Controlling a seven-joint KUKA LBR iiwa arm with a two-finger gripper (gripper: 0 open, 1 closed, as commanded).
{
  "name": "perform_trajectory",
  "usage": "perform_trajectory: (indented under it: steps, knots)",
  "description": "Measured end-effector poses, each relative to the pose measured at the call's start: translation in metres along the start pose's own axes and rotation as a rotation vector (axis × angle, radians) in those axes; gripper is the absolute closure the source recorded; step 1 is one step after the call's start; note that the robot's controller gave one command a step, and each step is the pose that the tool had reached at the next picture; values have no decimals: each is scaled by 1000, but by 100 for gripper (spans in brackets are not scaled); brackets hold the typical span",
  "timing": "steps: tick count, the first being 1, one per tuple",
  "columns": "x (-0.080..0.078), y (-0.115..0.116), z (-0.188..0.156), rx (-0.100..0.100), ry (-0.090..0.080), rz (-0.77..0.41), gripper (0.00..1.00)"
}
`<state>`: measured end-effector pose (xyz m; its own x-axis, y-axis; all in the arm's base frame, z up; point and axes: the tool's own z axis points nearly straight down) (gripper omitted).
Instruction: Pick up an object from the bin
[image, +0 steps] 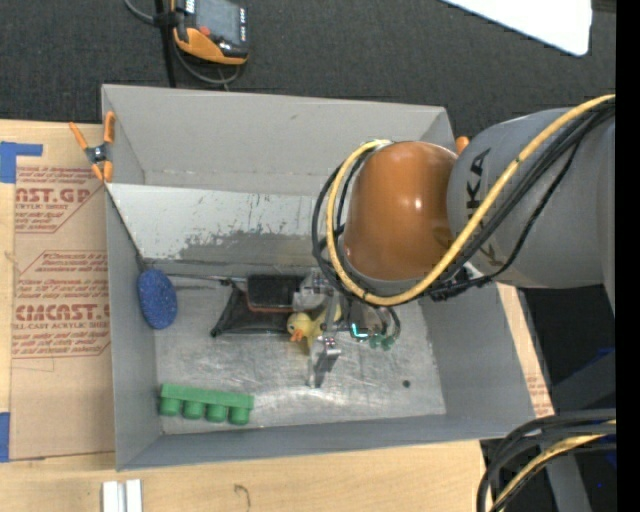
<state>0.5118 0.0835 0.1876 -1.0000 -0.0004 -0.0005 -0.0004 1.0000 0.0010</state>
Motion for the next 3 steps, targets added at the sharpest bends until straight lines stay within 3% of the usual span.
perform_trajectory:
  steps: [1,2,3]
  knots:
    - [0,0,0,0,0,0,0]
    - [-14,2,43,-2,-9,9,0]
    - [-30,-34,101,-2,-6,-77,0]
